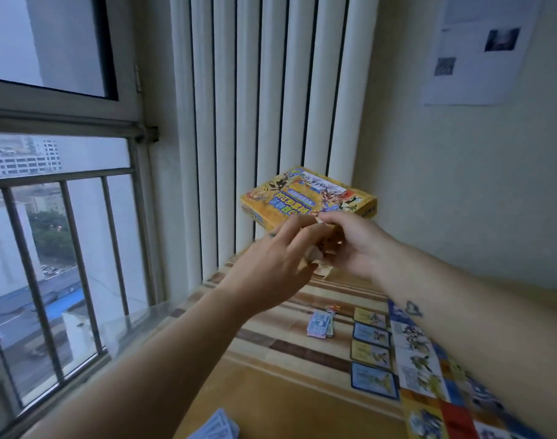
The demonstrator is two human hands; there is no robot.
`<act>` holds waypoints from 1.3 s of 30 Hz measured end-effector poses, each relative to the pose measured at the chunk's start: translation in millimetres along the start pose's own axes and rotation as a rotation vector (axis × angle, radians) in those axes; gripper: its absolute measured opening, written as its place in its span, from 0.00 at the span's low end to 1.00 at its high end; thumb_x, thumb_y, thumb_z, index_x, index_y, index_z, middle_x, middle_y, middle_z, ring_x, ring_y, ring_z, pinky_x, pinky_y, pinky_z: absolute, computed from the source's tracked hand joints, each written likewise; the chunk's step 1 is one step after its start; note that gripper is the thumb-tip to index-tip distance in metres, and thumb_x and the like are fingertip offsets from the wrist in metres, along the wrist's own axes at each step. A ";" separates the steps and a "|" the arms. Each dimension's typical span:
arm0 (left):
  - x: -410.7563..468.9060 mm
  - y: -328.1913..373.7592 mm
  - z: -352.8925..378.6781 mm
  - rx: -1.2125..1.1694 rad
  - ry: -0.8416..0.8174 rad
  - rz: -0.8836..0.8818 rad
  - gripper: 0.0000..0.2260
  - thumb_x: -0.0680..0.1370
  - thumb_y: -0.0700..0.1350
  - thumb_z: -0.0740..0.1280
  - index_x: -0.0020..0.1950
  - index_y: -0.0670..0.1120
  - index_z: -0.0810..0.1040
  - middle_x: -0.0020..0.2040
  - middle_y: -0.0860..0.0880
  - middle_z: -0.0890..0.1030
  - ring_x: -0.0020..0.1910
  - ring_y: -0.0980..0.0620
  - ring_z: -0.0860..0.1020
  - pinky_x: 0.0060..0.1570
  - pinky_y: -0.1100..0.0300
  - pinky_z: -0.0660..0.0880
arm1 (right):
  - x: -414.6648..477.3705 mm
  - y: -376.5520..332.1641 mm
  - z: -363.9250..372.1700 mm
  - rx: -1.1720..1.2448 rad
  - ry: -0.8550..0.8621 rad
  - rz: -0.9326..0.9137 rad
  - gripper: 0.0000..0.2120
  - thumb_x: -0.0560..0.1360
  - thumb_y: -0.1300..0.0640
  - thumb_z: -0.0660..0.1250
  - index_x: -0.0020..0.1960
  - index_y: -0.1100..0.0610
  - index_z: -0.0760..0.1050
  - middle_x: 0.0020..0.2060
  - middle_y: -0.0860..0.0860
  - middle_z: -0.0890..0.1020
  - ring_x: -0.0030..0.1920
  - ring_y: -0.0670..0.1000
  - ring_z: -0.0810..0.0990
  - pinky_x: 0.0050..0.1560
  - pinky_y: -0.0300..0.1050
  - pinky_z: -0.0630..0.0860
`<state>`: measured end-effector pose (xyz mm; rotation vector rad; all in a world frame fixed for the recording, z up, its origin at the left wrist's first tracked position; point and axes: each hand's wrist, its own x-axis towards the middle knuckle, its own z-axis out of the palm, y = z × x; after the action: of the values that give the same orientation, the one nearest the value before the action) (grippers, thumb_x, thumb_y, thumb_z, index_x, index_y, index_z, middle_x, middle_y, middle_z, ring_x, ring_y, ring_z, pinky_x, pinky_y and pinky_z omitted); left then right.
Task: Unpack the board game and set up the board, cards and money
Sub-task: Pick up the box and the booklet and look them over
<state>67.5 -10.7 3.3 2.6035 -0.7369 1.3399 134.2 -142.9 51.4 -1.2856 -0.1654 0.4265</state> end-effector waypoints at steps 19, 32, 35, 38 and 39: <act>43.1 -106.0 156.1 -0.004 -0.926 -0.714 0.23 0.78 0.52 0.62 0.73 0.51 0.64 0.69 0.44 0.67 0.68 0.41 0.66 0.65 0.45 0.68 | 161.7 -23.5 -78.5 -0.116 0.157 0.201 0.09 0.78 0.55 0.64 0.56 0.59 0.73 0.46 0.59 0.82 0.43 0.58 0.82 0.40 0.54 0.79; 82.2 -111.8 230.2 -0.117 -1.195 -1.019 0.40 0.71 0.69 0.62 0.76 0.62 0.45 0.77 0.40 0.40 0.73 0.33 0.35 0.69 0.31 0.40 | 229.1 -31.4 -79.6 0.182 0.166 0.416 0.09 0.80 0.59 0.58 0.45 0.64 0.69 0.41 0.60 0.78 0.40 0.56 0.78 0.47 0.52 0.77; 78.4 -107.6 249.5 -0.150 -1.128 -1.092 0.32 0.72 0.68 0.62 0.73 0.65 0.57 0.78 0.46 0.44 0.75 0.37 0.37 0.66 0.30 0.33 | 243.6 -19.5 -84.0 0.195 0.158 0.456 0.09 0.81 0.59 0.58 0.47 0.64 0.69 0.43 0.61 0.78 0.42 0.56 0.79 0.46 0.52 0.78; 63.7 -108.4 257.1 -0.058 -1.004 -1.039 0.23 0.75 0.65 0.59 0.69 0.61 0.68 0.74 0.49 0.58 0.75 0.42 0.53 0.69 0.35 0.37 | 255.0 -7.3 -87.4 0.201 0.135 0.476 0.08 0.81 0.58 0.58 0.48 0.64 0.69 0.45 0.61 0.78 0.42 0.56 0.79 0.47 0.52 0.78; 58.7 -110.1 254.9 -0.046 -0.961 -1.018 0.20 0.76 0.62 0.59 0.67 0.59 0.70 0.72 0.50 0.62 0.72 0.44 0.59 0.71 0.39 0.45 | 258.5 -3.5 -87.9 0.196 0.132 0.478 0.07 0.80 0.59 0.58 0.50 0.63 0.69 0.46 0.61 0.79 0.43 0.56 0.80 0.44 0.52 0.80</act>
<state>335.0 -17.6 -90.9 2.7551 0.5145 -0.2160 401.4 -119.4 0.0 -1.1491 0.2957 0.7432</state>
